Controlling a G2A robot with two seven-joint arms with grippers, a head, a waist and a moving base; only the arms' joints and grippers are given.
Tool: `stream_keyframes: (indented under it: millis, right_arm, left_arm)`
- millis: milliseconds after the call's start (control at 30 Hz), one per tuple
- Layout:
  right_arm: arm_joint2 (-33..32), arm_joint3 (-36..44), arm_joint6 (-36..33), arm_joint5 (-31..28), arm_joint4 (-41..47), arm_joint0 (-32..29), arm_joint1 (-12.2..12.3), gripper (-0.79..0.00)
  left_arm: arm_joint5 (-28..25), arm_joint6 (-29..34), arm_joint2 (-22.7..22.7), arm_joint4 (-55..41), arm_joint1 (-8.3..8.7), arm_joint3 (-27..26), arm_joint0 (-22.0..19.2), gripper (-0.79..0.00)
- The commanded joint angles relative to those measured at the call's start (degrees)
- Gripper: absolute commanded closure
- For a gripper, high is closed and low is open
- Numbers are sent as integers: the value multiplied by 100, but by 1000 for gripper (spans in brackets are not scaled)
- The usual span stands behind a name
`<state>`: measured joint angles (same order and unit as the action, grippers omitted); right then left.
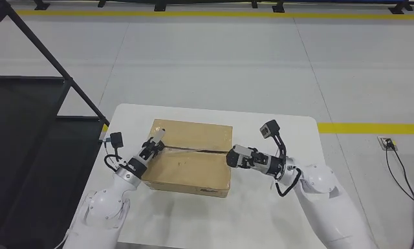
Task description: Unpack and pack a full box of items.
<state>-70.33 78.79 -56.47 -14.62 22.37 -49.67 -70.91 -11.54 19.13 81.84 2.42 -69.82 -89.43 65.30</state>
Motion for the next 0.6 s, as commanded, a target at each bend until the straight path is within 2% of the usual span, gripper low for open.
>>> stream_keyframes:
  millis: [0,133,333,567]
  right_arm:
    - [78,-32,246,137,-60,95,-22,-785]
    - [337,-135,754,579,-148,383,-98,-785]
    - [856,-636,1065,1343,-21,1109,-272,-785]
    - [1419,-1377,763,1965,129,1875,-474,-785]
  left_arm:
    - [-15,13,8,-3,3,-36,36,-785]
    - [-42,24,10,-5,5,-107,94,-785]
    - [-76,8,-30,51,3,-133,134,-785]
    - [-105,17,-56,49,0,-88,109,-785]
